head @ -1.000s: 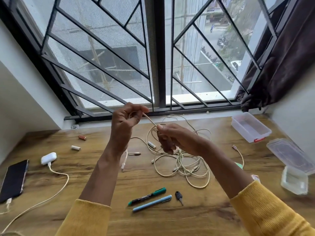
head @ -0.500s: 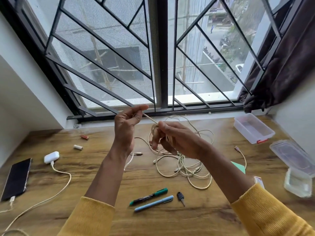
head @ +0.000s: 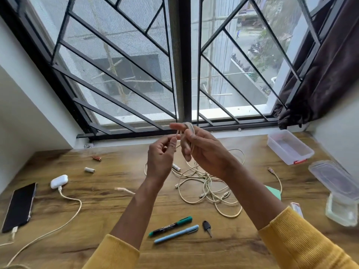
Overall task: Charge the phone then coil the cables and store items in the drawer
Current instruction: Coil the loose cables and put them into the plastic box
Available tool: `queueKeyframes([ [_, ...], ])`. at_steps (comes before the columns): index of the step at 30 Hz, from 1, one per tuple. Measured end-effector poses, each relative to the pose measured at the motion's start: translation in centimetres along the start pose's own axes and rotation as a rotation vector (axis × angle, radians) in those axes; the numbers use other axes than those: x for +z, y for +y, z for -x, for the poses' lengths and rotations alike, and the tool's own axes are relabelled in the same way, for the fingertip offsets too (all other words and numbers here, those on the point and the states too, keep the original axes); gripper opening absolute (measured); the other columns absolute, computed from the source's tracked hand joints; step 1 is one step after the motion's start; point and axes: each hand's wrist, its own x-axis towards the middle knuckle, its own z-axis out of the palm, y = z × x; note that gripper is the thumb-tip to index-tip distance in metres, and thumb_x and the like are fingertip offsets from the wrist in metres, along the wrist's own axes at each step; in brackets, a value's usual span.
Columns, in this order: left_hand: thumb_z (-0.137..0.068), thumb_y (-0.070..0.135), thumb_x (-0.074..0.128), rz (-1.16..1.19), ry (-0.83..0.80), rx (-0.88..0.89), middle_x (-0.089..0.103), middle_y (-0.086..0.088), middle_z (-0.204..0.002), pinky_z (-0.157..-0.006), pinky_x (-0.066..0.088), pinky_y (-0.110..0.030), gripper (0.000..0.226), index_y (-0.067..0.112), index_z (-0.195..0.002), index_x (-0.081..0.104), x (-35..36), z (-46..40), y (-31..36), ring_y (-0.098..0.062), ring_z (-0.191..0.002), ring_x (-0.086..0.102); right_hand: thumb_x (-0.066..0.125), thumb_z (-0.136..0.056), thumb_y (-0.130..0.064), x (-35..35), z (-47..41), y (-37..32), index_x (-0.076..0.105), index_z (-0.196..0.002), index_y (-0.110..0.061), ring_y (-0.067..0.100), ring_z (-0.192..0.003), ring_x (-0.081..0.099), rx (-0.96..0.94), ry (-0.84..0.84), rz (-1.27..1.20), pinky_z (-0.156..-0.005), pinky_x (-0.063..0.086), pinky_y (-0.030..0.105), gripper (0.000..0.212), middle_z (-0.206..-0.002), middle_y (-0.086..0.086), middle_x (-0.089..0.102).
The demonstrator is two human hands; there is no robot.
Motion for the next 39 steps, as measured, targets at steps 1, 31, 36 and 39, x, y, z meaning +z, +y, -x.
queueKeyframes([
  [1, -0.105, 0.031, 0.062, -0.063, -0.01, 0.017, 0.067, 0.012, -0.07, -0.06, 0.039, -0.029, 0.021, 0.022, -0.11, 0.08, 0.3, 0.3, -0.1, -0.001, -0.057, 0.048, 0.035, -0.114, -0.014, 0.0, -0.1, 0.0, 0.044, -0.152, 0.005, 0.018, -0.068, 0.054, -0.019, 0.017, -0.01, -0.069, 0.048, 0.03, 0.043, -0.075, 0.009, 0.055],
  [31, -0.093, 0.028, 0.074, -0.608, -0.242, 0.273, 0.075, 0.021, -0.099, -0.098, 0.052, -0.054, 0.014, 0.037, -0.105, 0.073, -2.9, -0.8, 3.3, -0.004, -0.101, 0.069, 0.034, -0.113, -0.04, -0.4, 0.2, 1.6, 0.065, -0.072, -0.022, 0.02, -0.053, 0.044, 0.164, 0.161, 0.63, -0.053, 0.041, 0.035, 0.054, -0.06, 0.01, 0.051],
  [36, -0.095, 0.018, 0.077, -0.507, -0.223, 0.292, 0.072, 0.018, -0.102, -0.089, 0.053, -0.033, 0.013, 0.029, -0.103, 0.075, -3.2, -0.9, 2.7, -0.002, -0.102, 0.067, 0.023, -0.114, -0.046, -0.5, 0.3, 0.9, 0.073, -0.09, -0.013, 0.017, -0.046, 0.026, 0.258, 0.047, 0.403, -0.048, 0.033, 0.03, 0.065, -0.053, 0.001, 0.032],
  [39, -0.097, 0.016, 0.076, -0.402, -0.204, 0.27, 0.074, 0.016, -0.103, -0.093, 0.054, -0.031, 0.012, 0.027, -0.101, 0.077, -3.3, -0.9, 2.2, -0.006, -0.104, 0.069, 0.029, -0.112, -0.05, -1.0, 0.3, 0.5, 0.07, -0.103, -0.004, 0.016, -0.046, 0.019, 0.316, -0.017, 0.296, -0.05, 0.028, 0.032, 0.062, -0.053, -0.002, 0.024],
])
